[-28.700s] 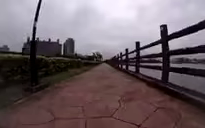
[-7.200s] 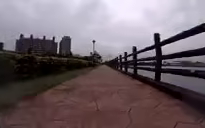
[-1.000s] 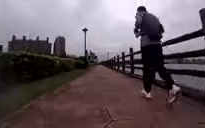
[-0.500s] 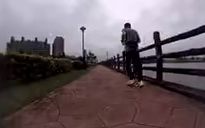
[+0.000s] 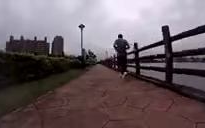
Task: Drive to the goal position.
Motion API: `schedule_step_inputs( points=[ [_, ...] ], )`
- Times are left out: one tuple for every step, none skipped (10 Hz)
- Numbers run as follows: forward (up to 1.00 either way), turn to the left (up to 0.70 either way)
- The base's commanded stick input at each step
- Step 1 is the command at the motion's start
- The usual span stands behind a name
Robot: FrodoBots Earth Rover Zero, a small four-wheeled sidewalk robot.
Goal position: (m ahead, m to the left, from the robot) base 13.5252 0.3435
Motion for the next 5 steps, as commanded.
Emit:
schedule_step_inputs(
  points=[
    [1.0,0.0],
    [1.0,0.0],
    [1.0,0.0],
    [1.0,0.0],
    [1.0,0.0]
  ],
)
